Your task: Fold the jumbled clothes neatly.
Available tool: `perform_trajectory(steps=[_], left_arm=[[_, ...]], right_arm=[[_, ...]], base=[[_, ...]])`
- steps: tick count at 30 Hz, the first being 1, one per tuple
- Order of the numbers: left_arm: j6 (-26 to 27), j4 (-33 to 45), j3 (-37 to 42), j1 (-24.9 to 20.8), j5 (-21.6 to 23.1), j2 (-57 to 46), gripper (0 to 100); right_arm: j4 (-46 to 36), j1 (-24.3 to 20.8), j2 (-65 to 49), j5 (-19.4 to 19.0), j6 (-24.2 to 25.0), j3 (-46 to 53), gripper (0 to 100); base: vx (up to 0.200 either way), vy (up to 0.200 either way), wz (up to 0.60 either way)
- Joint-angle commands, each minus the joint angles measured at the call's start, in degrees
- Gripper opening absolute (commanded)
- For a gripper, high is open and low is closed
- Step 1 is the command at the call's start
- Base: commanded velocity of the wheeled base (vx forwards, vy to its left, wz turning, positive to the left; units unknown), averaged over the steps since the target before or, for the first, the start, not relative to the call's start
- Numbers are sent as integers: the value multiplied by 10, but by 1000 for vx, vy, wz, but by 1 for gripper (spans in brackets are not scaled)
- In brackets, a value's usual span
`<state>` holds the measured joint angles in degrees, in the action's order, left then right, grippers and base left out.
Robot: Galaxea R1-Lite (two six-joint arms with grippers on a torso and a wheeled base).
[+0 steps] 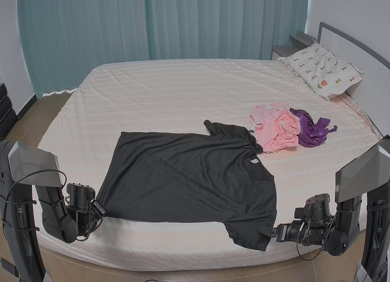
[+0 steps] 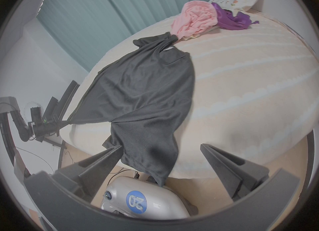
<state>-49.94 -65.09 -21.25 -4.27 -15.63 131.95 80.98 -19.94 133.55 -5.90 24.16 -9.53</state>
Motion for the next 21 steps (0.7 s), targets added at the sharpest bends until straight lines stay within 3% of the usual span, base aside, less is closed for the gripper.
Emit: perform_trajectory(steps=[1,10,11,15,21], left_arm=[[-1,0,16,7,1,-17,0],[0,-1,24,9,4,-10,0],[1,-1,24,9,4,-9,0],[4,-24,26,8,3,6,0],[6,-54,33,4,3,28,0]], right_arm=[[-3,-20,49,-2,-3,-37,100],[-5,-11,78,3,-1,-109,100],[-5,-11,78,4,-1,-112,0],[-15,15,80,28,-3,-167,0],[-86,35,75,24,-17,-250,0]], base=[[0,0,0],[0,0,0],[0,0,0],[0,0,0],[0,0,0]])
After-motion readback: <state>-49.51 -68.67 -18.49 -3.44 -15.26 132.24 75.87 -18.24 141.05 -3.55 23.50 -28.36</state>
